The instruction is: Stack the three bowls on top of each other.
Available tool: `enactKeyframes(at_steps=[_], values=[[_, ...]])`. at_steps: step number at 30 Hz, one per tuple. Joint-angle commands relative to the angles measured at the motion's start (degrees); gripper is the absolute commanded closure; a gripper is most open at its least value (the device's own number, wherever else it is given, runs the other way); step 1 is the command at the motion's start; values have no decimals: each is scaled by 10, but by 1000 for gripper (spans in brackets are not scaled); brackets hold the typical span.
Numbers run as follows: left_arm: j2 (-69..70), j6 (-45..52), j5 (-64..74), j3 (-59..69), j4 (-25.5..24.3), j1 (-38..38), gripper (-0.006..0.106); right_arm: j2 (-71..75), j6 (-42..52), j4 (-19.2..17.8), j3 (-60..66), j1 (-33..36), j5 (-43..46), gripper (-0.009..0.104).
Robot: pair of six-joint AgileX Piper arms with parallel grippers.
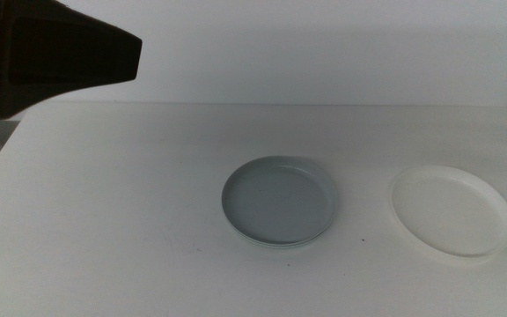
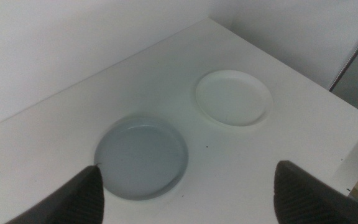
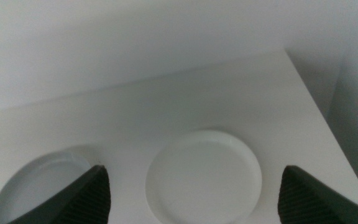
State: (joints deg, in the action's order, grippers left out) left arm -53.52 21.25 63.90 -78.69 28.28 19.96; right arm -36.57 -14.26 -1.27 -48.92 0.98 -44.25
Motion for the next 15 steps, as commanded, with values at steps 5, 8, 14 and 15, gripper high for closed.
enactKeyframes(at_steps=[5, 8, 14, 15], values=[[2, -2, -7, 2, 0, 0, 7, -78, 5, 18, -36, -4, -24, 2], [2, -2, -7, 2, 0, 0, 7, -99, 6, 38, -36, -4, -24, 2], [2, -2, -7, 2, 0, 0, 7, -196, -27, -27, -45, -4, -43, 2], [2, -2, -7, 2, 0, 0, 7, -225, -27, -42, -50, -6, -45, 2]])
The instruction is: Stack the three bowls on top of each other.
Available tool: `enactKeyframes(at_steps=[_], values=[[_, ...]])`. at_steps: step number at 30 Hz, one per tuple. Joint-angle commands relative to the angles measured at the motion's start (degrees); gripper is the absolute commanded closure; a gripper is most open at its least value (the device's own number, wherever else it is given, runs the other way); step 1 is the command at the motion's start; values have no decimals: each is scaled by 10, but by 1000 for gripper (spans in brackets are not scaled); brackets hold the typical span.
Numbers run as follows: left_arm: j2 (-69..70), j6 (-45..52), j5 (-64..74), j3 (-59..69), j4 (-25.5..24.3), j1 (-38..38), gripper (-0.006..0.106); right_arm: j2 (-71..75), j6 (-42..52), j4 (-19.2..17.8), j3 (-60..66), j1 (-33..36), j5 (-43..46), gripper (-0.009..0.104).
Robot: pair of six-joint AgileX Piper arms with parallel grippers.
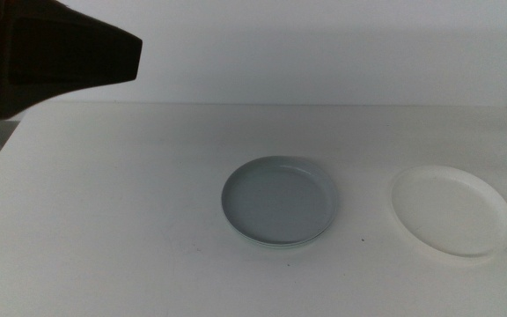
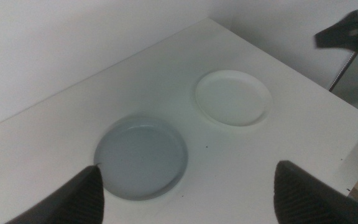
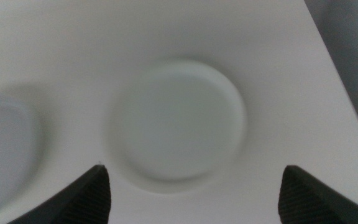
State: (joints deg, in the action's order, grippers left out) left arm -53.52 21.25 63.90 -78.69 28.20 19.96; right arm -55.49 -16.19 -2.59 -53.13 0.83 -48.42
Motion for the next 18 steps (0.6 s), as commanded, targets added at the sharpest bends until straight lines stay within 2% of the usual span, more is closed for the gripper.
enactKeyframes(at_steps=[1, 3, 7, 10, 18], values=[[2, -2, -7, 2, 0, 0, 7, -66, -7, -42, -15, -10, -5, 2], [2, -2, -7, 2, 0, 0, 7, -126, -1, -49, -32, -33, -5, 3], [2, -2, -7, 2, 0, 0, 7, -257, 46, -7, -76, -89, -5, 3], [2, -2, -7, 2, 0, 0, 7, -345, 58, 7, -119, -122, -5, 3], [2, -2, -7, 2, 0, 0, 7, -509, 124, 69, -205, -127, 18, 18]])
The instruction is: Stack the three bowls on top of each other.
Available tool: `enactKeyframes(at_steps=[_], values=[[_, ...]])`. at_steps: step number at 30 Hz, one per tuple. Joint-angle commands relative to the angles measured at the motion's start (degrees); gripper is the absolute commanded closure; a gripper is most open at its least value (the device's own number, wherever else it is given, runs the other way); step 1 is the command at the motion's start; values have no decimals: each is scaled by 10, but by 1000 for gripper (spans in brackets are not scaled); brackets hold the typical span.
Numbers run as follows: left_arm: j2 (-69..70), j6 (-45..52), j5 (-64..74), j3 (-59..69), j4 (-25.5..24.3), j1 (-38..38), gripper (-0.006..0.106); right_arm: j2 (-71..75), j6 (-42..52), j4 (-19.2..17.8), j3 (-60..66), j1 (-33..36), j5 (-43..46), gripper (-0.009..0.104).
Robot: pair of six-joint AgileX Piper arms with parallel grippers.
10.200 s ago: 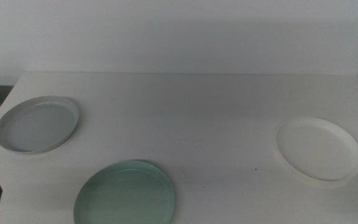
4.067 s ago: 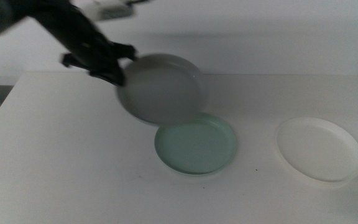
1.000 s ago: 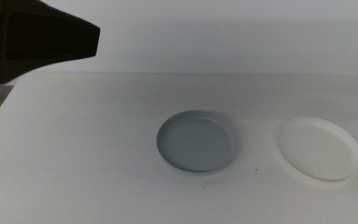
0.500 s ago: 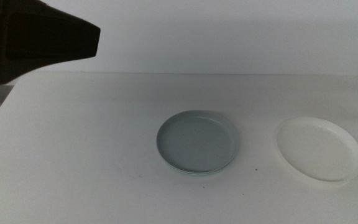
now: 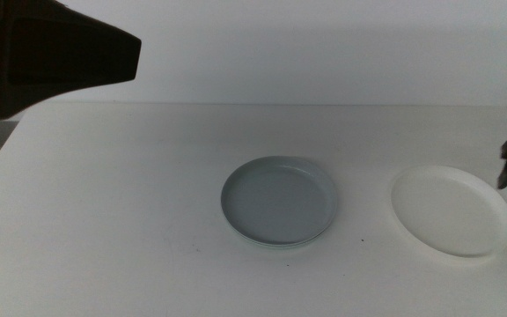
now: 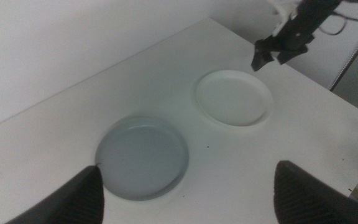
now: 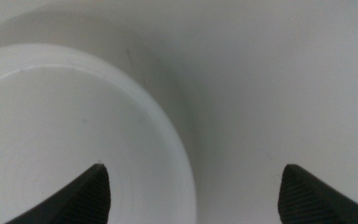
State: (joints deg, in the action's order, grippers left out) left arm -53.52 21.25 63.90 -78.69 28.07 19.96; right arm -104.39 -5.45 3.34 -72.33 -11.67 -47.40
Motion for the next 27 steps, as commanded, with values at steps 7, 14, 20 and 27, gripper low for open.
enactKeyframes(at_steps=[7, 14, 20, 27], values=[[2, -2, -7, 2, 2, 0, 7, -89, 25, 37, -22, -2, 40, 34], [2, -2, -7, 2, 2, 0, 7, -92, 25, 41, -22, -3, 50, 96], [2, -2, -7, 2, 2, 0, 7, 15, 23, 85, -50, 33, 43, 97], [2, -2, -11, 2, 2, 0, 7, -25, 17, 122, -142, 194, -6, 97]])
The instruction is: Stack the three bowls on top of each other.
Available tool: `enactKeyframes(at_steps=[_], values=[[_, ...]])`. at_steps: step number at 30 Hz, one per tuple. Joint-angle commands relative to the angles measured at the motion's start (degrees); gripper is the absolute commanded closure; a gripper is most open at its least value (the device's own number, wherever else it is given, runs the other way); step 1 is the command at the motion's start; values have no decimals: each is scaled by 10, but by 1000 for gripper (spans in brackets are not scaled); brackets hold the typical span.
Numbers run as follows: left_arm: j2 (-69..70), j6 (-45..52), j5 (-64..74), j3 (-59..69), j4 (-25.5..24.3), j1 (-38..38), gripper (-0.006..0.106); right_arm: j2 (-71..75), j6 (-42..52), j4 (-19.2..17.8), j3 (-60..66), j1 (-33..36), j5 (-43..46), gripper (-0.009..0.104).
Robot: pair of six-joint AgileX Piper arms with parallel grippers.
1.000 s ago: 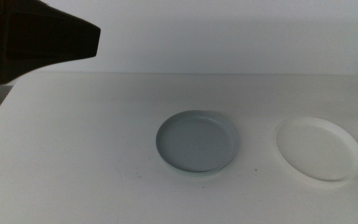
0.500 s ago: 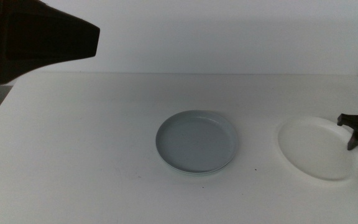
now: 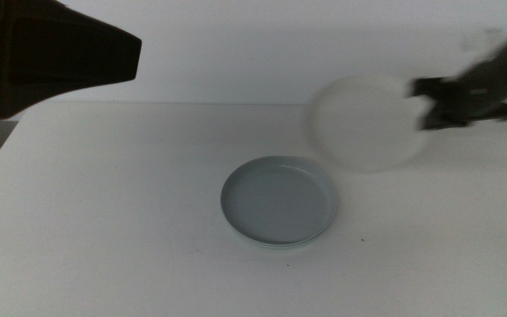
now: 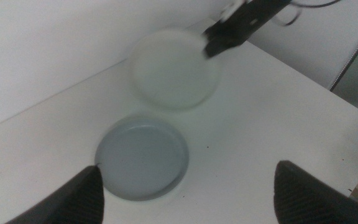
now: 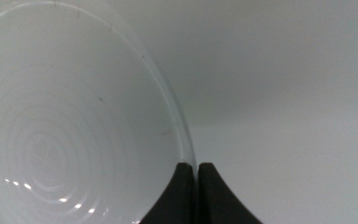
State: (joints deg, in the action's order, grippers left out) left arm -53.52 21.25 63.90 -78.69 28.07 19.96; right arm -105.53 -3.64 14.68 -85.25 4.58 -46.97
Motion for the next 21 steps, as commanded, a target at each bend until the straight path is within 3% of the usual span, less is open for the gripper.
enactKeyframes(at_steps=[1, 8, 16, 18, 21], values=[[2, -2, -11, 2, 2, 0, 7, -26, -11, 9, -22, 55, -9, 97], [2, -2, -21, 2, 2, 0, 7, -103, -28, 9, -60, 151, 19, 97], [2, -2, -22, 2, 2, 0, 7, -140, -42, 9, -62, 160, 4, 96], [2, -2, -22, 2, 2, 0, 7, -140, -38, 9, -62, 160, 3, 88], [2, -2, -22, 2, 2, 0, 7, -134, -23, 9, -64, 160, 3, 61]])
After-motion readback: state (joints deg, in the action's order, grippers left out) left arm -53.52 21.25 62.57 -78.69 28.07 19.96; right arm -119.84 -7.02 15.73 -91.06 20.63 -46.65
